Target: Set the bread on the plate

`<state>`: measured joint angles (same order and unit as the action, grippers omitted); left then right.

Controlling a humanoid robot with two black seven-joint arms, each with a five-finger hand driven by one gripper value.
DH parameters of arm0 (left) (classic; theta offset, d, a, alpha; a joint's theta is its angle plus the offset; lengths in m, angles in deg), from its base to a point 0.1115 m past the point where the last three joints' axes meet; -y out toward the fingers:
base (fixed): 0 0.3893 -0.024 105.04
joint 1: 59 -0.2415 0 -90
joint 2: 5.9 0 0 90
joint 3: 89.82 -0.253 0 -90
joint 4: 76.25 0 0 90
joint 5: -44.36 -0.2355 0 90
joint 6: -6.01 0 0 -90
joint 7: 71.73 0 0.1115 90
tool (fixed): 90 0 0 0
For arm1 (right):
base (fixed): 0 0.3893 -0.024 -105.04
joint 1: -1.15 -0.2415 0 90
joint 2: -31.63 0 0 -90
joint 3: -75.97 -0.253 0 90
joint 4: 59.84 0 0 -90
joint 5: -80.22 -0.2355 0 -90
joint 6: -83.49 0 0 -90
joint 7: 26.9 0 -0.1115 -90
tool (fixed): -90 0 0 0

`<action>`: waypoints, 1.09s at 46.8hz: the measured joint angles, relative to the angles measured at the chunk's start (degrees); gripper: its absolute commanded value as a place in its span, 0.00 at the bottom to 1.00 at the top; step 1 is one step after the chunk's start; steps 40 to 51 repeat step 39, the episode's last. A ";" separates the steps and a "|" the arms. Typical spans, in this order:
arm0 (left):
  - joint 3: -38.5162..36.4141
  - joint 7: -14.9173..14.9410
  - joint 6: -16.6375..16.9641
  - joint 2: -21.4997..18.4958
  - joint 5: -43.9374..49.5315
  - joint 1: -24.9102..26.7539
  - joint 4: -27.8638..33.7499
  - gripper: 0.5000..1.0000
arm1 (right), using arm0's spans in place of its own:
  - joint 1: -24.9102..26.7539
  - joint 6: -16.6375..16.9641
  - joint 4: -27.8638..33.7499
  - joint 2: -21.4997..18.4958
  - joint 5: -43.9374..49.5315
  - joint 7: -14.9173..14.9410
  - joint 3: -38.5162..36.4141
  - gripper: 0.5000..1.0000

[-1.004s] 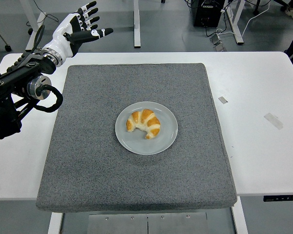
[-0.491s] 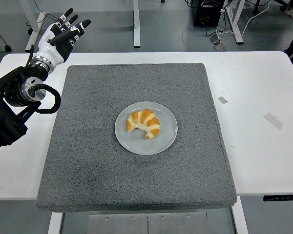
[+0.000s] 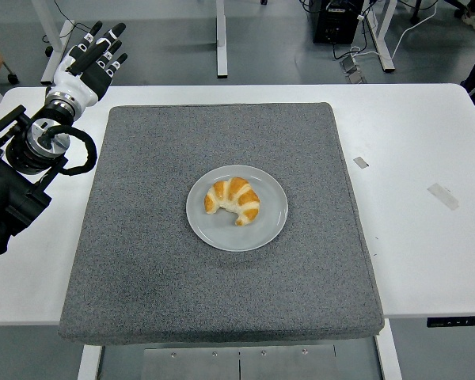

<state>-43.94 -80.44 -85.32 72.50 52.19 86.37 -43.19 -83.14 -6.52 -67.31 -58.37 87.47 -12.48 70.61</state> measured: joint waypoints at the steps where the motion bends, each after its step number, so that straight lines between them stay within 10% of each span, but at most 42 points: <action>1: 0.34 0.24 0.00 0.05 0.00 0.00 -0.23 0.96 | 0.00 0.00 0.00 0.00 0.00 0.00 0.00 1.00; 51: 1.85 0.62 -0.59 8.16 0.91 0.86 -7.31 0.96 | 0.09 0.14 -0.04 0.00 0.01 0.00 -0.02 1.00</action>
